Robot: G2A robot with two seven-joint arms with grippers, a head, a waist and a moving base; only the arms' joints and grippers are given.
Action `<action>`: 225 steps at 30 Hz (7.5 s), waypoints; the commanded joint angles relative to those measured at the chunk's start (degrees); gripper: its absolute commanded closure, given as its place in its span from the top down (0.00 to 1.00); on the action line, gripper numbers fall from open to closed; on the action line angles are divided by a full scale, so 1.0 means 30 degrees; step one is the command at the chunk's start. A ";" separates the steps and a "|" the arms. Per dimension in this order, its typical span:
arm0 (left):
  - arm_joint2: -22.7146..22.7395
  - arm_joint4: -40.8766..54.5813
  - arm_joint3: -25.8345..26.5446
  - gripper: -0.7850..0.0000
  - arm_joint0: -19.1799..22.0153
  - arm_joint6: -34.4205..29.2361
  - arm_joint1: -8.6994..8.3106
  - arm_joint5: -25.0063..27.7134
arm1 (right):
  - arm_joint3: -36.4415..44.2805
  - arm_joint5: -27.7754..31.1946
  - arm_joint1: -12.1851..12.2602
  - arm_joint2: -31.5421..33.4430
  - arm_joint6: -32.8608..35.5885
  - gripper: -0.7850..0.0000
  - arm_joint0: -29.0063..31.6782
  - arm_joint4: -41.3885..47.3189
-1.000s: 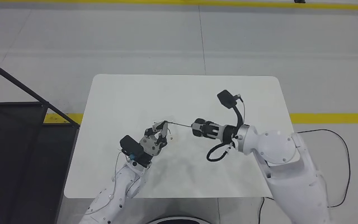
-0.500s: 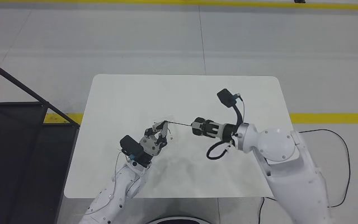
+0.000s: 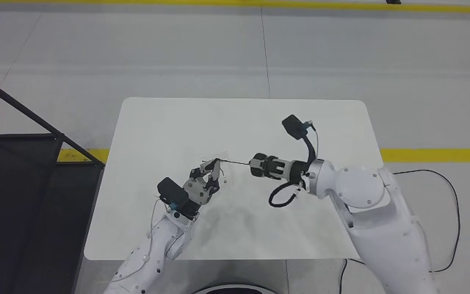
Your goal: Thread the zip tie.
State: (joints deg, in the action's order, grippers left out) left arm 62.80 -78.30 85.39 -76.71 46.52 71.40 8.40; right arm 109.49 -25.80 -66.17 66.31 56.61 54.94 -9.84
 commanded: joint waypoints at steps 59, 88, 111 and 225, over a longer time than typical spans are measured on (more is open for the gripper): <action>0.0141 -0.0649 0.0310 0.00 -0.0291 0.0263 0.0153 -0.1226 | 0.3144 -0.2511 0.0901 0.0877 0.1391 0.00 0.0997 -0.1820; 0.0239 -0.1160 0.0669 0.00 -0.0490 -0.0030 0.0223 -0.1809 | 0.1765 -0.4366 0.0746 -0.0425 0.0560 0.00 -0.0938 0.0496; 0.0239 -0.1160 0.0669 0.00 -0.0490 -0.0030 0.0223 -0.1809 | 0.1545 -0.4323 0.0965 -0.0758 0.0362 0.00 -0.1204 0.0980; 0.0239 -0.1160 0.0669 0.00 -0.0490 -0.0030 0.0223 -0.1809 | -0.1202 -0.6004 0.1005 -0.5008 -0.0035 0.00 -0.4921 0.1132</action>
State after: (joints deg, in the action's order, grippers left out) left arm 63.52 -81.78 87.40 -78.19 46.43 72.07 2.97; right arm 105.94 -43.72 -63.14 51.34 56.51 40.26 -6.43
